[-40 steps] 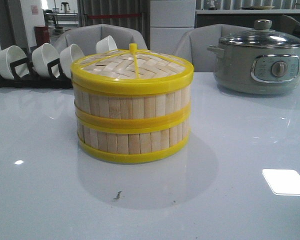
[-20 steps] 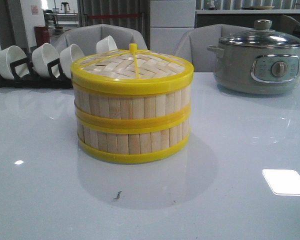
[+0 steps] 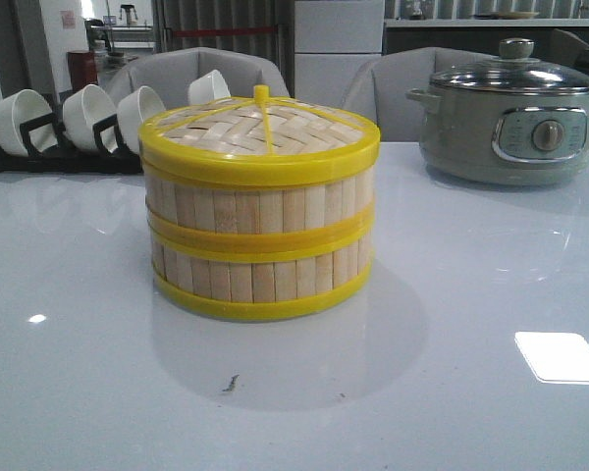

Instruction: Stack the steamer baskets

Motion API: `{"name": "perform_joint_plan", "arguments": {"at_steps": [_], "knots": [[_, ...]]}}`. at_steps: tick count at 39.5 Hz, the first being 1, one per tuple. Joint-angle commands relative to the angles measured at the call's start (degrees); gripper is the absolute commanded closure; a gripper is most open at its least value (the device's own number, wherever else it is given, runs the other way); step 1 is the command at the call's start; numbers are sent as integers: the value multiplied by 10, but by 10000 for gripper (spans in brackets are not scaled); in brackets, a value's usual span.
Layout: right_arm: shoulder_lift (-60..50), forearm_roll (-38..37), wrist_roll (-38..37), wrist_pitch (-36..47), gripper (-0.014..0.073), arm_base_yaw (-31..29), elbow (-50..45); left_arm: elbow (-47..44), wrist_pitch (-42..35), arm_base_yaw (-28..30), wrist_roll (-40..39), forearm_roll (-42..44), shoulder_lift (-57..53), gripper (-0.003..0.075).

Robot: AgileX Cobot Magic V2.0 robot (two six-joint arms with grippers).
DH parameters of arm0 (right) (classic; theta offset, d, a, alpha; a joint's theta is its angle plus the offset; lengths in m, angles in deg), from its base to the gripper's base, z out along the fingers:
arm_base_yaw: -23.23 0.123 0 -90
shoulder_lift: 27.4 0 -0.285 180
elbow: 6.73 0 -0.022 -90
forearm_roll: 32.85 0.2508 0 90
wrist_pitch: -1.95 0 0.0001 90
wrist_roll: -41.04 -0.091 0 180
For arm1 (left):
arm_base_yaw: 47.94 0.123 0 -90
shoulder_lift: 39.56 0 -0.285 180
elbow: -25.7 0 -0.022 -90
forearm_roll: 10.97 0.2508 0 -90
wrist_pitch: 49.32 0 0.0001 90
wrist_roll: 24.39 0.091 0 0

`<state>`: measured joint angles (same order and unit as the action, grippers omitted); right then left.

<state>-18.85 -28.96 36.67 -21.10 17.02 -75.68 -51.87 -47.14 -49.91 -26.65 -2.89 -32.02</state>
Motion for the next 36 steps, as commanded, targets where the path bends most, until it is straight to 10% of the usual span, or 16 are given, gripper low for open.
{"name": "perform_joint_plan", "arguments": {"at_steps": [1,36], "knots": [[-27,15,-1,57,545,-2,-18,-1,-48,0,-6,-1,-8,634],[-25,25,0,183,545,28,-92,-1,-48,0,-6,-1,-8,634]]}}
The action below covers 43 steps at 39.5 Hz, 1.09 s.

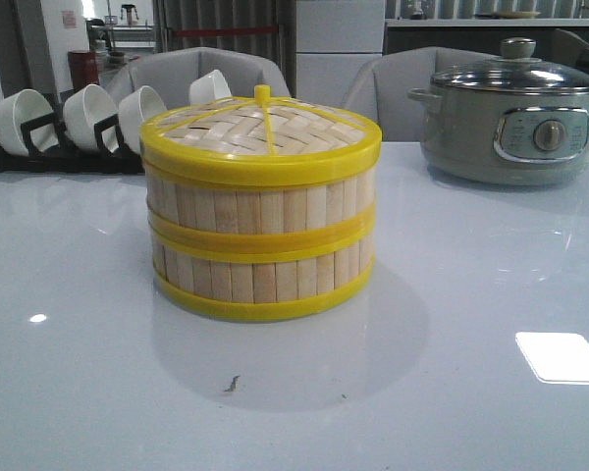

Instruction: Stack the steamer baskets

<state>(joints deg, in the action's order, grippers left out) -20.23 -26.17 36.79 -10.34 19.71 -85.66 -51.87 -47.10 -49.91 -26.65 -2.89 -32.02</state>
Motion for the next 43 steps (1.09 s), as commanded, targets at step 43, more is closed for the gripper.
{"name": "perform_joint_plan", "arguments": {"at_steps": [43], "knots": [[-12,-25,-1,123,545,1,8,-1,-48,0,-6,-1,-8,634]]}}
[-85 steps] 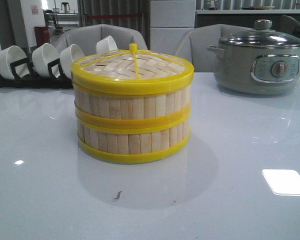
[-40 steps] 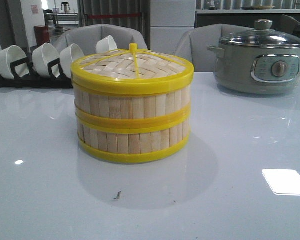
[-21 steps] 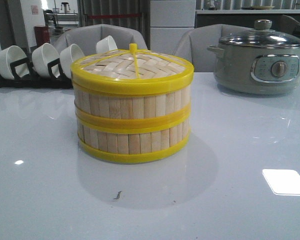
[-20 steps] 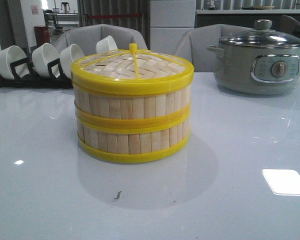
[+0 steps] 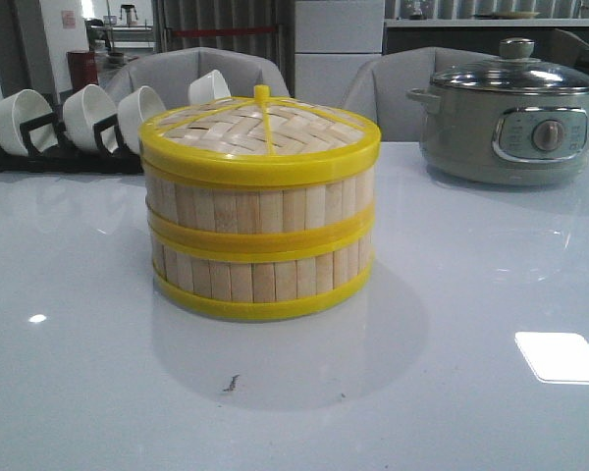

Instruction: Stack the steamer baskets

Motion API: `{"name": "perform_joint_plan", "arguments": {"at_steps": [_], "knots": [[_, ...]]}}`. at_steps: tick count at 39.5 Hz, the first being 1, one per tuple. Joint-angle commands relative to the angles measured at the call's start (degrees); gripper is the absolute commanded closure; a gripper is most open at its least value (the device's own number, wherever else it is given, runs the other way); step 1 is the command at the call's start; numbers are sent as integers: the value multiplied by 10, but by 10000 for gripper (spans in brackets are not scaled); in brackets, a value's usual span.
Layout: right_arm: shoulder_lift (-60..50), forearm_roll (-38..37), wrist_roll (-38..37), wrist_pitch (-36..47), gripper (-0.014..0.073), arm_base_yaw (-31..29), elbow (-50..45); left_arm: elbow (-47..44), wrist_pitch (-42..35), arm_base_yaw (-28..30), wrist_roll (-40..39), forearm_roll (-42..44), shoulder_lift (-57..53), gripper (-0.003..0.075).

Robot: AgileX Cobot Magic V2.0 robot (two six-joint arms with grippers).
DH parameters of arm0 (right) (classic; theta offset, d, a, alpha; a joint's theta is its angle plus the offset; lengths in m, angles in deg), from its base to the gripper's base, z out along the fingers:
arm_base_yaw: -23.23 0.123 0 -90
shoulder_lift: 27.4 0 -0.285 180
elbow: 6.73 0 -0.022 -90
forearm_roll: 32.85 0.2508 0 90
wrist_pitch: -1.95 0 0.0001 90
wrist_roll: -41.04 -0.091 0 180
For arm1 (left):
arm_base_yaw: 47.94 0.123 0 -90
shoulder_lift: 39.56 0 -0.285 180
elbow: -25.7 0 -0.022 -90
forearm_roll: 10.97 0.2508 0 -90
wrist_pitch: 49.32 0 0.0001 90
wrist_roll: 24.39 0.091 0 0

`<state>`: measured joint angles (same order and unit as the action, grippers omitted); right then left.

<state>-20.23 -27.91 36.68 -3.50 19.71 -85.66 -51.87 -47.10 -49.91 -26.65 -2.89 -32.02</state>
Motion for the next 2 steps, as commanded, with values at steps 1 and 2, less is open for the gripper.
{"name": "perform_joint_plan", "arguments": {"at_steps": [1,2], "knots": [[-12,-8,0,55,545,1,8,-1,-48,0,-6,-1,-8,634],[-12,-8,0,55,545,1,8,-1,-48,0,-6,-1,-8,634]]}}
